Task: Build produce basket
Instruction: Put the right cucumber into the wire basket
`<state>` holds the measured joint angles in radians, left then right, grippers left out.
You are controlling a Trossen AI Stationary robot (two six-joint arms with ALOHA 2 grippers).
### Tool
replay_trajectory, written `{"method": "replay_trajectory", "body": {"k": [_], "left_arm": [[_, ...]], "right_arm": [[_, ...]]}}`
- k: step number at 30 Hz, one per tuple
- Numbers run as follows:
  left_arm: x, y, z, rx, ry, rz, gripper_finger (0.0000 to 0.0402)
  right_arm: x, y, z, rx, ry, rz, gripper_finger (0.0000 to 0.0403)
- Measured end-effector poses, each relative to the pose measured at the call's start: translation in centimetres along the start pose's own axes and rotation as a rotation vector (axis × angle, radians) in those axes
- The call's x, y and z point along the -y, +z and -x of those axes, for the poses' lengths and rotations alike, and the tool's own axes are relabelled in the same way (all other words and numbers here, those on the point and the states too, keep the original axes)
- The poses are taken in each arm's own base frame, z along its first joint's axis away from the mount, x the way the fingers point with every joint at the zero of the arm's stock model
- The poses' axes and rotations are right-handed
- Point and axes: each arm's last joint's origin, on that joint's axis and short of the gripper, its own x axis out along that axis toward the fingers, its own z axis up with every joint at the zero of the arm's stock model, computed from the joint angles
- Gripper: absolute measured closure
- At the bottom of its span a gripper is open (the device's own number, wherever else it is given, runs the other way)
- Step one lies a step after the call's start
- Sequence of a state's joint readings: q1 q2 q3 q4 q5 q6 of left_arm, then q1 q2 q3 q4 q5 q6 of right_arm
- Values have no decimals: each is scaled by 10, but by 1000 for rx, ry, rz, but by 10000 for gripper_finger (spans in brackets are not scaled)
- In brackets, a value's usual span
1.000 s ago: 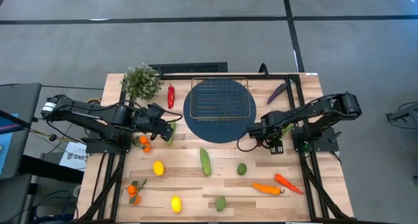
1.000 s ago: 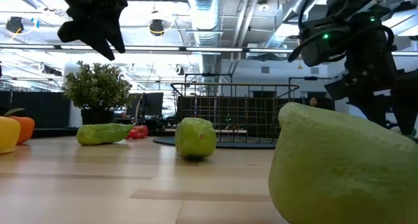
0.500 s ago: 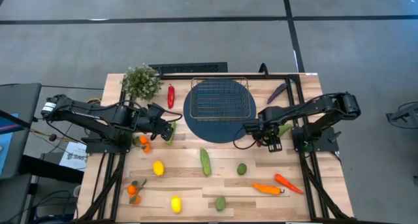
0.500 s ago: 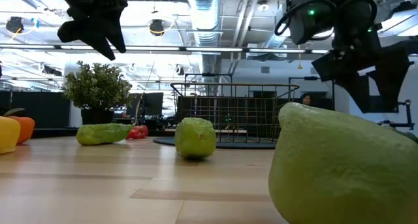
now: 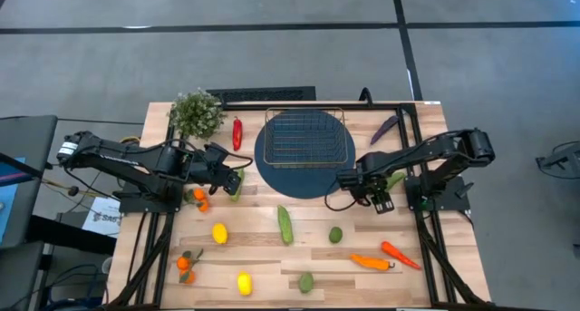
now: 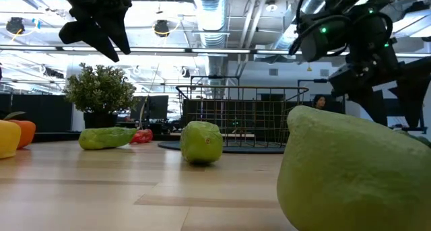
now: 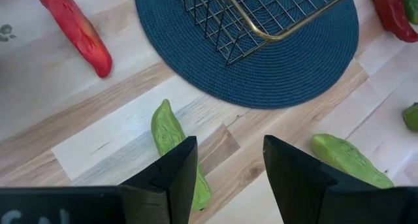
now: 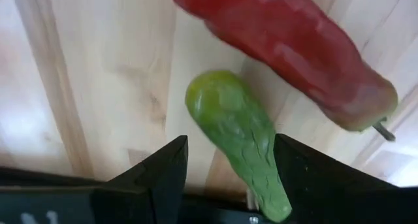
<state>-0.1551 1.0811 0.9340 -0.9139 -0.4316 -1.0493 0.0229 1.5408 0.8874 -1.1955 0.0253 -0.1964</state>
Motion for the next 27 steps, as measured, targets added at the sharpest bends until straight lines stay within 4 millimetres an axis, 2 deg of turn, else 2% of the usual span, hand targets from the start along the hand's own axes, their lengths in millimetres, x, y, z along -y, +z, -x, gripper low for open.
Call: {"method": "replay_trajectory", "body": {"k": [13, 22, 24, 27], "left_arm": [[0, 0, 0, 1, 1, 3, 239], [0, 0, 0, 2, 2, 7, 239], [0, 0, 0, 2, 1, 7, 239], [0, 0, 0, 2, 1, 7, 239]], "right_arm": [[2, -10, -28, -19, -1, 8, 152], [2, -9, -30, -8, -25, 37, 154], [3, -9, -30, -8, -34, 25, 164], [3, -9, -30, -12, -46, 5, 202]]}}
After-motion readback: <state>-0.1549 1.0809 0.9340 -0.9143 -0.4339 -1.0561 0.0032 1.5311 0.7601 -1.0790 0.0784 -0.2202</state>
